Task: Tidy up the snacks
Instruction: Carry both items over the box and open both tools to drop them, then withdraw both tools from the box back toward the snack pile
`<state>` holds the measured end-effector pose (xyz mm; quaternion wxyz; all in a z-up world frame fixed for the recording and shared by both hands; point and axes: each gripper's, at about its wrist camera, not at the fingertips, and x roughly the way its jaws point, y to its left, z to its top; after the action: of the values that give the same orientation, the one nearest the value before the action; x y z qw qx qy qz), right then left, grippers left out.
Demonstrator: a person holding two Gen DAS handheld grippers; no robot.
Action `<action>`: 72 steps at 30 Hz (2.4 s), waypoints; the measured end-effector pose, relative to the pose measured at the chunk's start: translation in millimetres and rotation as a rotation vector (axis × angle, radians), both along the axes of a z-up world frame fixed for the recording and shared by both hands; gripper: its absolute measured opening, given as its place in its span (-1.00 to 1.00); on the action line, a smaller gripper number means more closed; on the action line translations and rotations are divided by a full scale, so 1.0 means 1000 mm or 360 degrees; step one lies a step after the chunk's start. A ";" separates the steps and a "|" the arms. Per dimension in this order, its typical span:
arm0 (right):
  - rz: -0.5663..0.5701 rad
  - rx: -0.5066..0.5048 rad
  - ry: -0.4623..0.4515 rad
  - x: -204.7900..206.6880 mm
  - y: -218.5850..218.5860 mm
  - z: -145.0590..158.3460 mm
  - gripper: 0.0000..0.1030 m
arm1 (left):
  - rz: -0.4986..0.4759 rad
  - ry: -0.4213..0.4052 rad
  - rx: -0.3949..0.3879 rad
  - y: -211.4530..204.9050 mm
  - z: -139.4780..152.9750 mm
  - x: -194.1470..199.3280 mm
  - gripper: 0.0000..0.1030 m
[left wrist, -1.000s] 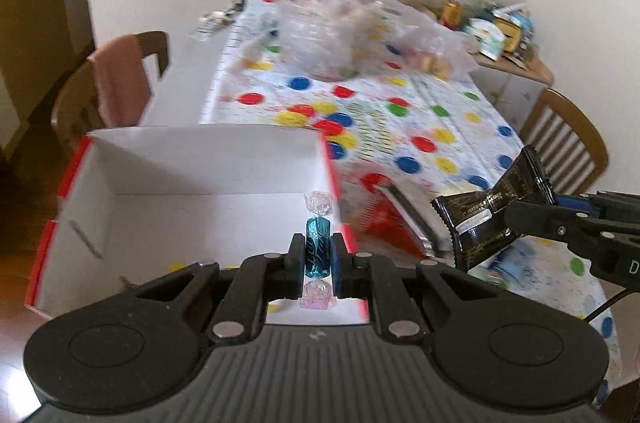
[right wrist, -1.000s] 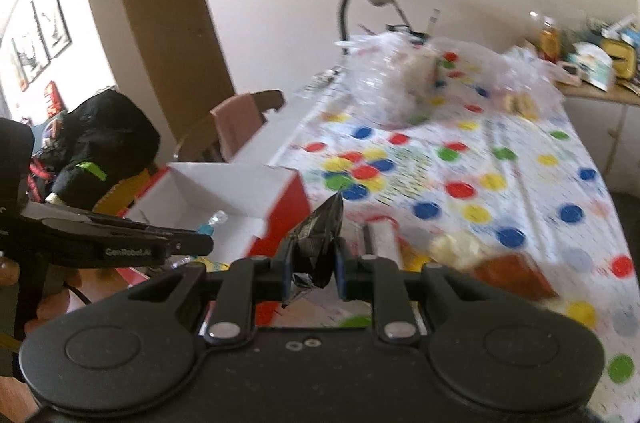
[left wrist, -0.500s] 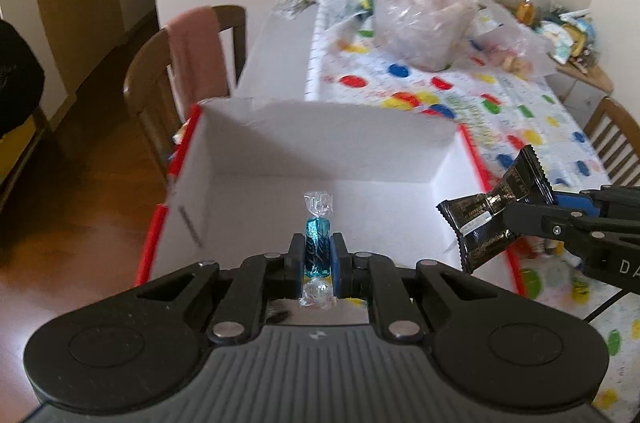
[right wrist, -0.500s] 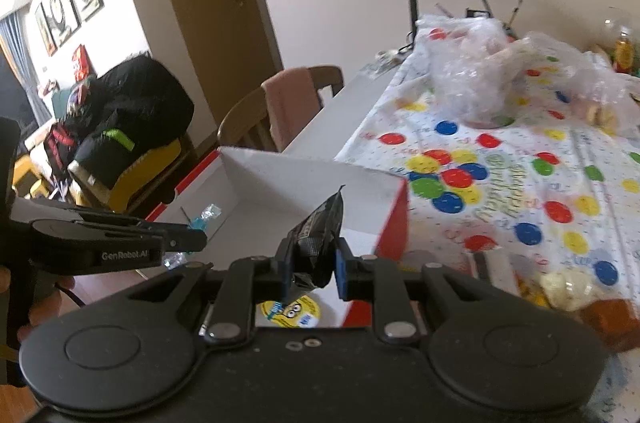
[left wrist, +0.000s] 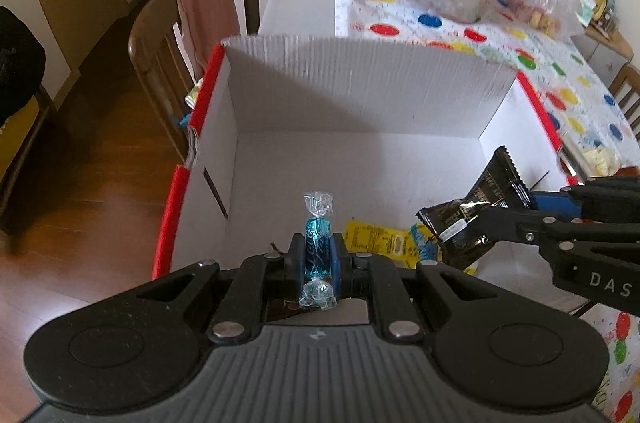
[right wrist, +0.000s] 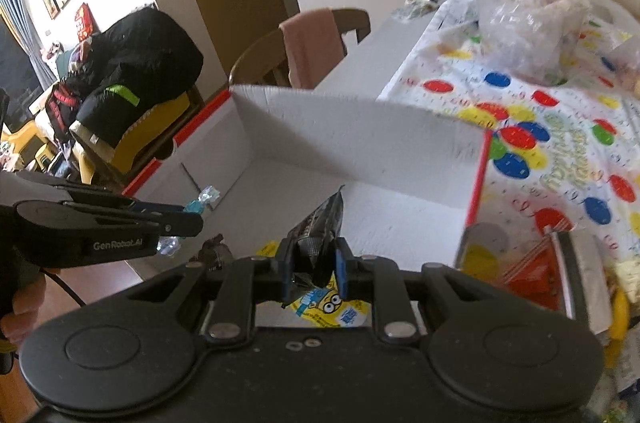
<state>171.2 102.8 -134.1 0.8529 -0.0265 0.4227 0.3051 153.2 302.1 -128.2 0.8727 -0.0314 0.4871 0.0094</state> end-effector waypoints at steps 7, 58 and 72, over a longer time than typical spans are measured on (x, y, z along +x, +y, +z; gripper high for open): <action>0.0029 -0.0078 0.0063 0.001 0.010 -0.017 -0.64 | -0.0040 0.0069 0.0016 -0.005 -0.014 0.003 -0.76; -0.0135 0.0179 -0.0199 -0.059 -0.085 0.076 0.66 | -0.0199 -0.0397 -0.0109 -0.095 0.085 -0.054 0.42; -0.0311 0.0188 -0.0256 -0.079 -0.170 0.081 0.99 | -0.0328 -0.0435 -0.0192 -0.176 0.081 -0.057 0.57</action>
<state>92.4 -67.2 -53.0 0.9098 0.0407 0.3348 0.2418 96.2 126.6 -46.9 0.9237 -0.0346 0.3643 -0.1138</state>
